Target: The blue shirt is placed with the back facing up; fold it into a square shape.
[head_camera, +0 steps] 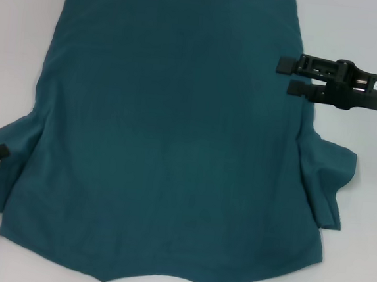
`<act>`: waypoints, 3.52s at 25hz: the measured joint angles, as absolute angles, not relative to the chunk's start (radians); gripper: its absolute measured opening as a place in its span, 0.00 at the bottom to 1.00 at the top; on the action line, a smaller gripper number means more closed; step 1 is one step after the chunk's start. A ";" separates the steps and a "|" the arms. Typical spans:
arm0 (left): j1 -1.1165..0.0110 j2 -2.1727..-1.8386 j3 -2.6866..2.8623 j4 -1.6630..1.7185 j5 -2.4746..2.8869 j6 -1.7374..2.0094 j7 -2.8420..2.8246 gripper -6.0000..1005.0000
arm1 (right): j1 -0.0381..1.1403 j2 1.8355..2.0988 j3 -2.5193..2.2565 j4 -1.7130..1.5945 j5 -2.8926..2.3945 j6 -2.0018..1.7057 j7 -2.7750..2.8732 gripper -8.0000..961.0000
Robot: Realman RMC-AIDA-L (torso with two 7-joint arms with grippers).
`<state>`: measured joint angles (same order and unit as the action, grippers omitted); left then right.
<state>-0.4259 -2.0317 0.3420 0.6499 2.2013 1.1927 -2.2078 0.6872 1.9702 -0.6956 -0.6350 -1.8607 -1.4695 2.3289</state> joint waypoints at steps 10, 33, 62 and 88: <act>-0.423 -2.027 0.345 0.669 2.204 1.206 -2.106 0.00 | 0.687 1.970 -0.696 -0.635 -1.861 -1.471 2.332 0.96; -0.533 -1.987 0.424 0.904 2.492 1.202 -2.096 0.00 | 0.692 1.970 -0.696 -0.635 -1.859 -1.476 2.335 0.96; -0.637 -2.023 0.687 0.995 2.594 1.309 -2.483 0.00 | 0.694 1.968 -0.696 -0.635 -1.859 -1.476 2.338 0.96; -0.700 -2.109 0.686 0.899 2.513 1.220 -2.563 0.00 | 0.683 1.968 -0.696 -0.623 -1.859 -1.475 2.338 0.96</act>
<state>-0.6999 -2.1090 0.6858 0.8994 2.5125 1.2203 -2.5626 0.6825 1.9684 -0.6964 -0.6226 -1.8592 -1.4749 2.3378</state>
